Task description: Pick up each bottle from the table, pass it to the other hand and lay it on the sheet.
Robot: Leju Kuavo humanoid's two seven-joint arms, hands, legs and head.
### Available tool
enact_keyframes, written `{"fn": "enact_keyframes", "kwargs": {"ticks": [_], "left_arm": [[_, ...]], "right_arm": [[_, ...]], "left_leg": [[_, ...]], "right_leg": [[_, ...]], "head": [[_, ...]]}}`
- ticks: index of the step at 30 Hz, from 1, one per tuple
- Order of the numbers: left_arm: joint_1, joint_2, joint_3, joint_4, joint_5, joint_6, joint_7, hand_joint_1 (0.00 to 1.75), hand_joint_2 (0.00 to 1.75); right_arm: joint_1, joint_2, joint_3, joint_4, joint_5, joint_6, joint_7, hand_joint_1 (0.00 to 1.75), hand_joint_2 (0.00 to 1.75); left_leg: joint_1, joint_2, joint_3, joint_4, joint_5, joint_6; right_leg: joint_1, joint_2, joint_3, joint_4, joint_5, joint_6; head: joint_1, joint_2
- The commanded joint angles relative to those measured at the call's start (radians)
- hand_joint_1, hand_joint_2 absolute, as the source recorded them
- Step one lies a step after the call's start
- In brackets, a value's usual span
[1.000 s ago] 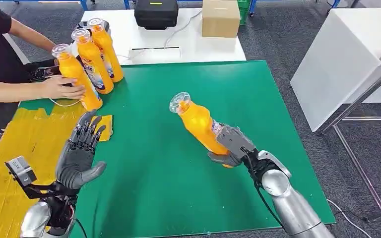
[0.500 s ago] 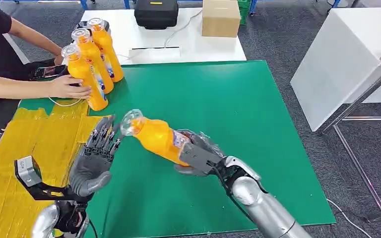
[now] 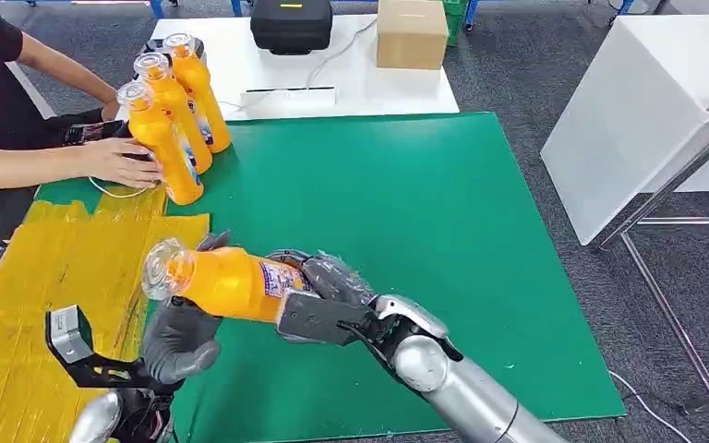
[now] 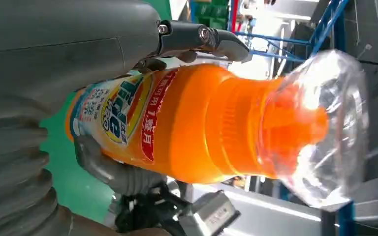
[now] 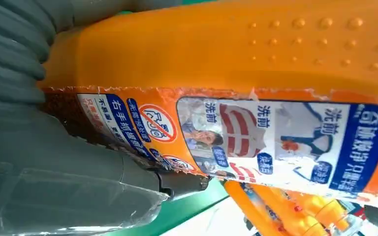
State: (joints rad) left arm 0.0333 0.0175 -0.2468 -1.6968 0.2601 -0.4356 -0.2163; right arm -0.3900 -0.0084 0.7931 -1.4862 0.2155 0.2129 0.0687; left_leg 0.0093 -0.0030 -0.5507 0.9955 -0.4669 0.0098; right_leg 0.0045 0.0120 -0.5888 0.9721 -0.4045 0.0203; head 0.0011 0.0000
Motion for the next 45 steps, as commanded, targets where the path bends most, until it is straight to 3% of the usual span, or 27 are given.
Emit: {"fn": "enact_keyframes", "kwargs": {"ticks": [1,7,22,23,24,45], "left_arm": [[-0.007,-0.005,-0.058,-0.031,-0.121,0.038,-0.039,0.00,1.75],[-0.022,-0.038,-0.078,-0.065,-0.273,0.101,-0.083,0.00,1.75],[-0.071,-0.057,-0.097,-0.029,-0.260,0.098,-0.075,0.00,1.75],[-0.072,-0.056,-0.097,-0.027,-0.259,0.098,-0.075,0.45,1.75],[-0.074,-0.053,-0.097,-0.025,-0.259,0.097,-0.078,1.75,1.75],[-0.074,-0.036,-0.089,-0.007,-0.259,0.086,-0.086,1.75,1.75]], "right_arm": [[-0.050,-0.009,0.060,-0.008,-0.006,-0.003,0.004,1.75,1.75],[-0.048,0.013,0.092,0.012,-0.039,0.018,0.003,1.75,1.75],[-0.117,0.083,0.257,0.144,-0.117,0.063,0.010,1.75,1.75],[-0.117,0.084,0.260,0.149,-0.118,0.063,0.010,1.75,1.75],[-0.118,0.084,0.264,0.157,-0.122,0.060,0.010,1.75,1.75],[-0.111,0.057,0.252,0.153,-0.128,0.043,0.008,1.75,1.75]], "left_leg": [[-0.001,0.001,0.002,0.000,-0.001,0.000],[0.000,0.000,0.001,0.000,-0.001,0.000],[-0.001,0.001,0.003,-0.001,-0.001,0.000],[0.000,0.001,0.002,-0.001,0.000,0.000],[-0.001,0.000,0.002,-0.001,0.000,0.000],[0.000,-0.001,0.002,-0.001,0.000,0.000]], "right_leg": [[0.000,0.000,0.001,0.001,-0.001,0.000],[0.000,-0.001,0.001,0.001,-0.001,0.000],[0.000,0.000,0.002,0.000,-0.001,0.000],[0.000,0.000,0.001,0.000,0.000,0.000],[0.000,0.000,0.001,0.000,0.000,0.000],[0.000,-0.002,0.001,-0.001,-0.001,0.000]], "head": [[0.000,0.000],[0.000,0.000],[0.000,0.000],[0.000,0.000],[0.000,0.000],[0.000,0.000]]}}
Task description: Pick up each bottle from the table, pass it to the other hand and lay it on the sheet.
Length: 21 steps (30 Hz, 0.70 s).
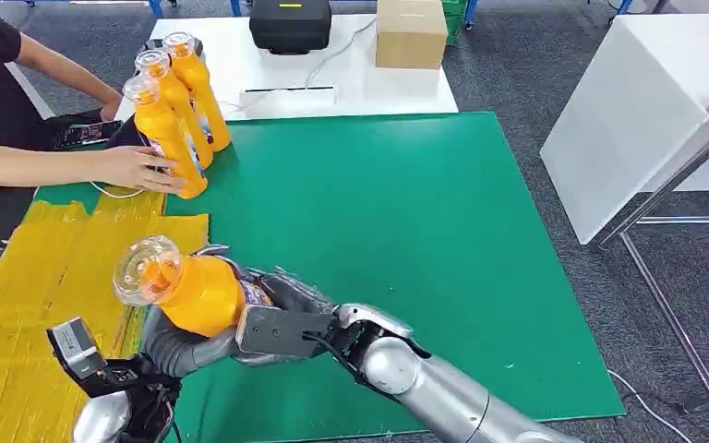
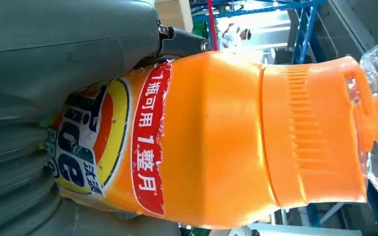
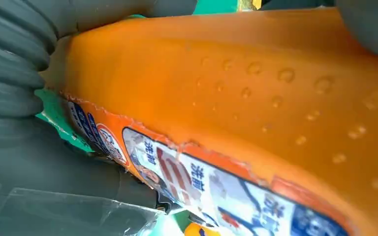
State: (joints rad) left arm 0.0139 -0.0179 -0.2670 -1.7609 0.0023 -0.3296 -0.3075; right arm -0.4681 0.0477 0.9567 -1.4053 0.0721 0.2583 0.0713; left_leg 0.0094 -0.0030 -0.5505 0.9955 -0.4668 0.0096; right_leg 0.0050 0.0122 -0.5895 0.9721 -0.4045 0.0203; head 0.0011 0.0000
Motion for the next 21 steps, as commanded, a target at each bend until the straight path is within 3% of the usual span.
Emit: {"fn": "enact_keyframes", "kwargs": {"ticks": [1,2,3,19,20,21], "left_arm": [[-0.051,-0.002,-0.062,0.058,-0.007,-0.012,0.005,1.75,1.75],[-0.047,-0.003,-0.054,0.058,-0.014,-0.005,0.005,1.75,1.75],[-0.043,-0.001,-0.049,0.058,-0.021,0.001,0.005,1.75,1.75],[-0.041,0.001,-0.045,0.057,-0.021,-0.001,0.006,1.75,1.75],[-0.041,0.000,-0.045,0.056,-0.025,0.001,0.005,1.75,1.75],[-0.038,-0.001,-0.035,0.054,-0.062,0.031,0.003,1.75,1.75]], "right_arm": [[-0.033,-0.009,0.089,0.062,0.043,-0.021,0.009,1.75,1.75],[-0.022,-0.019,0.074,0.044,0.077,-0.055,0.006,0.66,1.75],[-0.018,-0.027,0.065,0.036,0.089,-0.065,0.005,0.33,1.75],[-0.013,-0.034,0.058,0.021,0.089,-0.065,0.006,0.33,1.75],[-0.008,-0.031,0.054,0.016,0.091,-0.067,0.006,0.00,1.75],[0.009,-0.035,0.030,-0.002,0.131,-0.112,0.008,0.00,1.75]], "left_leg": [[-0.001,-0.002,0.003,-0.001,0.000,0.000],[0.000,-0.002,0.003,-0.001,0.000,0.000],[0.000,-0.001,0.002,-0.001,0.000,0.000],[0.000,-0.002,0.003,-0.001,0.000,0.000],[0.000,-0.002,0.003,-0.001,0.000,0.000],[0.000,-0.001,0.002,-0.001,0.000,0.000]], "right_leg": [[-0.001,-0.003,0.003,-0.001,-0.001,0.001],[0.000,-0.003,0.003,-0.001,-0.001,0.000],[0.000,-0.002,0.002,-0.001,-0.001,0.000],[0.000,-0.003,0.003,-0.001,-0.001,0.001],[0.000,-0.003,0.003,-0.001,-0.001,0.001],[0.000,-0.002,0.001,-0.001,-0.001,0.000]], "head": [[0.000,0.000],[0.000,0.000],[0.000,0.000],[0.000,0.000],[0.000,0.000],[0.000,0.000]]}}
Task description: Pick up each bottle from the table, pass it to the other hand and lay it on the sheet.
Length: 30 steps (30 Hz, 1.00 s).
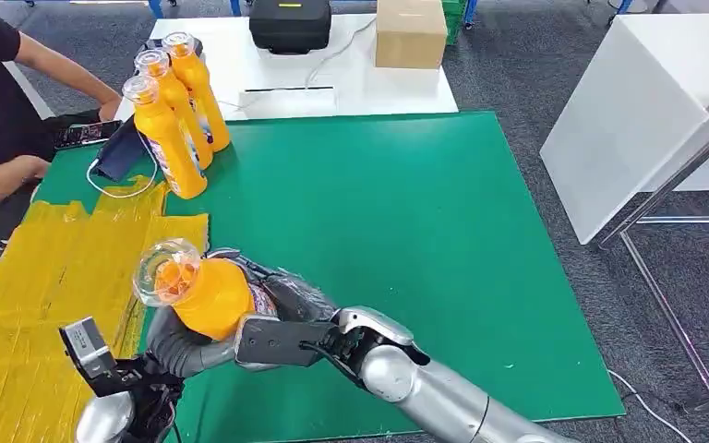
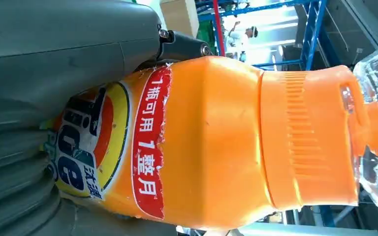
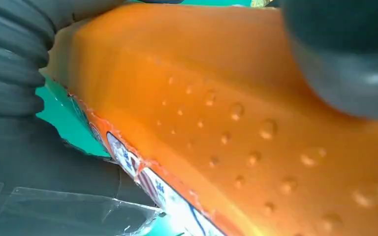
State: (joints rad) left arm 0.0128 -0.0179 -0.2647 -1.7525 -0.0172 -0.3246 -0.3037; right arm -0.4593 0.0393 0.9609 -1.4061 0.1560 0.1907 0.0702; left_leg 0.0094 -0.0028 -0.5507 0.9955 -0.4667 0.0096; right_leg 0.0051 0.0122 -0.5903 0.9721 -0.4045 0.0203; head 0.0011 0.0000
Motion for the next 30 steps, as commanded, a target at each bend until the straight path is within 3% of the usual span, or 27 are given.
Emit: {"fn": "enact_keyframes", "kwargs": {"ticks": [1,2,3,6,9,11,13,15,23,30], "left_arm": [[-0.034,0.003,-0.027,0.046,-0.061,0.040,-0.004,1.75,1.75],[-0.029,0.008,-0.004,0.046,-0.123,0.085,-0.008,1.75,1.75],[-0.028,0.011,0.013,0.051,-0.130,0.086,-0.010,1.75,1.75],[-0.021,0.021,0.096,0.095,-0.340,0.208,0.002,1.75,1.75],[-0.026,0.049,0.163,0.175,-0.391,0.211,0.039,1.75,1.75],[-0.039,0.080,0.194,0.223,-0.646,0.366,0.039,1.75,1.75],[-0.038,0.129,0.197,0.272,-1.021,0.515,0.159,1.75,1.75],[-0.018,0.134,0.217,0.322,-1.110,0.552,0.155,1.75,1.75],[-0.008,0.164,0.174,0.383,-1.264,0.599,0.203,1.75,1.75],[-0.017,0.246,0.129,0.469,-1.433,0.599,0.281,1.75,1.75]], "right_arm": [[0.014,-0.036,0.004,-0.027,0.057,-0.056,0.009,0.00,1.75],[0.052,-0.050,-0.045,-0.080,0.083,-0.092,0.008,0.00,1.75],[0.079,-0.064,-0.074,-0.122,0.102,-0.094,0.011,0.00,0.00],[0.181,-0.128,-0.199,-0.275,0.180,-0.127,0.010,0.00,0.00],[0.260,-0.181,-0.300,-0.365,0.204,-0.130,-0.002,0.00,0.00],[0.317,-0.199,-0.373,-0.428,0.210,-0.130,-0.035,0.00,0.00],[0.378,-0.225,-0.424,-0.500,0.218,-0.130,-0.056,0.00,0.00],[0.427,-0.243,-0.458,-0.549,0.216,-0.124,-0.071,0.00,0.00],[0.440,-0.257,-0.469,-0.560,0.216,-0.115,-0.079,0.00,0.00],[0.426,-0.272,-0.471,-0.552,0.190,-0.101,-0.086,0.00,0.00]], "left_leg": [[-0.001,-0.002,0.004,-0.001,-0.001,0.000],[0.000,-0.002,0.003,-0.001,0.000,0.000],[0.000,-0.003,0.001,-0.001,0.000,0.000],[0.000,-0.004,0.001,-0.001,0.000,0.000],[-0.001,-0.005,0.002,-0.002,0.000,0.000],[0.000,-0.005,0.003,-0.002,0.000,0.000],[-0.001,-0.007,0.005,-0.003,0.000,0.000],[-0.001,-0.006,0.003,-0.002,0.000,0.000],[-0.001,-0.001,0.004,-0.002,-0.001,0.000],[-0.001,0.003,0.003,-0.002,0.000,0.000]], "right_leg": [[-0.001,-0.003,0.004,-0.001,-0.002,0.001],[0.000,-0.003,0.003,-0.001,-0.001,0.001],[0.000,-0.003,0.002,-0.001,-0.001,0.000],[0.000,-0.005,0.002,-0.001,-0.001,0.001],[-0.001,-0.006,0.004,-0.002,-0.001,0.001],[-0.001,-0.006,0.005,-0.002,-0.001,0.000],[-0.001,-0.009,0.006,-0.002,-0.003,0.001],[-0.001,-0.007,0.005,-0.001,-0.002,0.000],[-0.001,-0.003,0.004,-0.001,-0.002,0.001],[-0.001,0.001,0.002,-0.001,0.000,0.000]], "head": [[0.000,0.000],[0.000,0.000],[0.000,0.000],[0.000,0.000],[0.000,0.000],[0.000,0.000],[0.000,0.000],[0.000,0.000],[0.000,0.000],[0.000,0.000]]}}
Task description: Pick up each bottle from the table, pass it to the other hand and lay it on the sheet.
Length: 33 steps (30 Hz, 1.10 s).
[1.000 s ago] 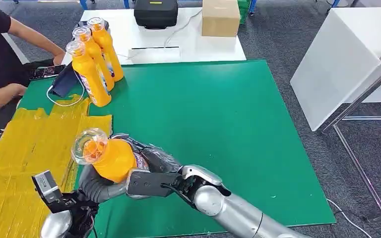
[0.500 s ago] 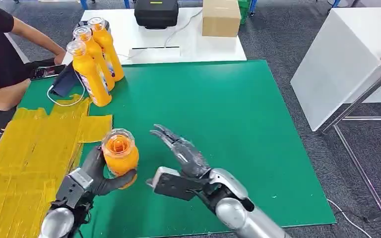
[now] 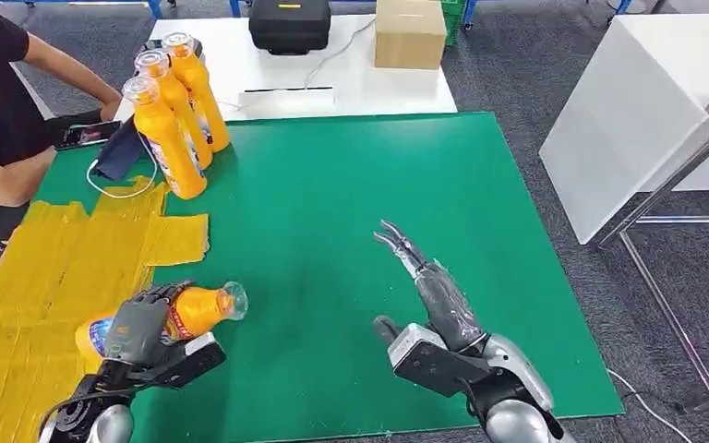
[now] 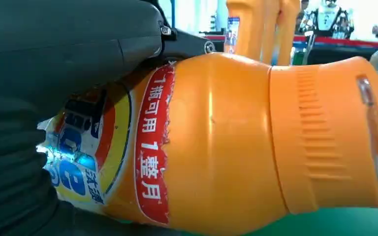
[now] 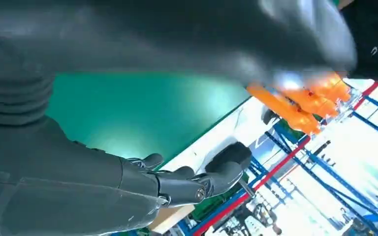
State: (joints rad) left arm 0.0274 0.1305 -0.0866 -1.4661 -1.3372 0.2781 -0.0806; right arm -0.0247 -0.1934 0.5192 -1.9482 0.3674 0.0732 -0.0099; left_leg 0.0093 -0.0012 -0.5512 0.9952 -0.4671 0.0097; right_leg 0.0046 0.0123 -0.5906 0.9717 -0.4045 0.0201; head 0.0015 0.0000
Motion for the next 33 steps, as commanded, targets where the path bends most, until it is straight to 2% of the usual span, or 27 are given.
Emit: {"fn": "enact_keyframes", "kwargs": {"ticks": [1,4,8,9,33], "left_arm": [[-0.034,0.098,-0.049,0.195,-0.112,-0.009,0.058,1.75,1.75],[-0.039,0.106,-0.058,0.219,-0.106,-0.032,0.054,1.75,1.75],[-0.059,0.131,-0.087,0.264,-0.099,-0.076,0.051,1.71,1.75],[-0.066,0.132,-0.090,0.278,-0.108,-0.084,0.066,0.00,1.75],[-0.082,0.129,-0.093,0.296,-0.120,-0.105,0.086,0.00,1.75]], "right_arm": [[-0.007,-0.039,-0.030,-0.011,-0.021,0.017,-0.006,0.00,0.00],[-0.008,-0.040,-0.025,-0.009,-0.019,0.020,-0.006,0.00,0.00],[-0.020,-0.040,-0.022,0.004,-0.026,0.026,-0.005,0.00,0.00],[-0.021,-0.038,-0.022,0.008,-0.028,0.028,-0.005,0.00,0.00],[-0.017,-0.036,-0.018,0.013,-0.027,0.033,-0.006,0.00,0.00]], "left_leg": [[-0.001,0.001,0.005,-0.002,0.000,-0.001],[-0.001,-0.001,0.007,-0.003,0.000,-0.001],[-0.001,0.001,0.005,-0.002,0.001,-0.001],[-0.001,0.000,0.004,-0.002,0.001,-0.001],[-0.001,-0.001,0.011,-0.002,0.003,-0.002]], "right_leg": [[-0.001,0.000,0.003,-0.001,-0.001,0.000],[0.000,-0.003,0.006,-0.001,-0.002,0.000],[0.000,0.000,0.004,0.000,-0.001,0.000],[0.000,0.000,0.002,0.001,0.000,0.000],[0.000,0.000,0.013,0.000,0.001,0.000]], "head": [[0.000,0.000],[0.000,0.000],[0.000,0.000],[0.000,0.000],[0.000,0.000]]}}
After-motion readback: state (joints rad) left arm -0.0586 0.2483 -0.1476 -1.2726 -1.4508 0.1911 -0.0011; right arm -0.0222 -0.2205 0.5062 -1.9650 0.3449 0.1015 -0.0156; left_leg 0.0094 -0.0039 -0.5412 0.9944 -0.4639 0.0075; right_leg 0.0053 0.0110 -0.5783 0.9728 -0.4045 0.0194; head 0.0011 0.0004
